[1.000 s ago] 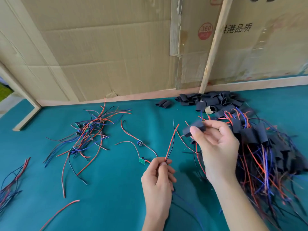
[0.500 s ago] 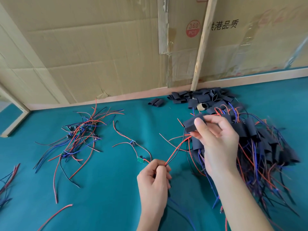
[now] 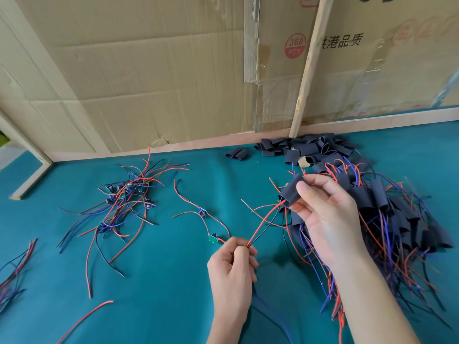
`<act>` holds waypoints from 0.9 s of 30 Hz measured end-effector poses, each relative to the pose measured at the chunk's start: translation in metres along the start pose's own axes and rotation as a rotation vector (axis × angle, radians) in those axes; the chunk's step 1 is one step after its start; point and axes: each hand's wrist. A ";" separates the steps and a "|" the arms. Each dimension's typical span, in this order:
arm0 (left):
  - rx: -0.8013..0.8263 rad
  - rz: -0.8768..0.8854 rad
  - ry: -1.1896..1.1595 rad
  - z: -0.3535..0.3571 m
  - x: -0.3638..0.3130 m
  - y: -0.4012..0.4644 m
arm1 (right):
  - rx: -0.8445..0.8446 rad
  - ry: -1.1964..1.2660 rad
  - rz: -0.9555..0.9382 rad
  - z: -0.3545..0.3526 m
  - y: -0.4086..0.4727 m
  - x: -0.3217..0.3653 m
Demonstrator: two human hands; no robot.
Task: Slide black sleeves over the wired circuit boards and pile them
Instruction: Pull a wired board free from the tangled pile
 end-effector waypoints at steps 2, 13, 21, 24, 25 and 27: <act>-0.003 -0.005 -0.002 0.001 0.000 0.000 | 0.012 -0.014 -0.006 0.000 0.000 -0.001; -0.027 0.013 -0.020 0.002 -0.001 0.001 | -0.018 -0.419 -0.139 0.015 -0.005 -0.021; -0.111 0.028 -0.066 0.001 -0.001 0.002 | 0.112 -0.571 0.040 0.032 -0.014 -0.047; -0.115 0.012 -0.074 -0.001 -0.001 0.002 | 0.121 -0.644 0.019 0.034 -0.015 -0.051; -0.114 0.010 -0.078 -0.002 0.000 0.002 | 0.113 -0.650 0.018 0.033 -0.015 -0.051; -0.104 0.010 -0.083 -0.002 0.000 0.002 | 0.102 -0.620 0.035 0.031 -0.013 -0.052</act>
Point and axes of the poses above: each hand's wrist, its own y-axis towards the middle knuckle, its own z-axis out of the palm, x = y × z, and after that the axes turned 12 degrees about z, right-handed
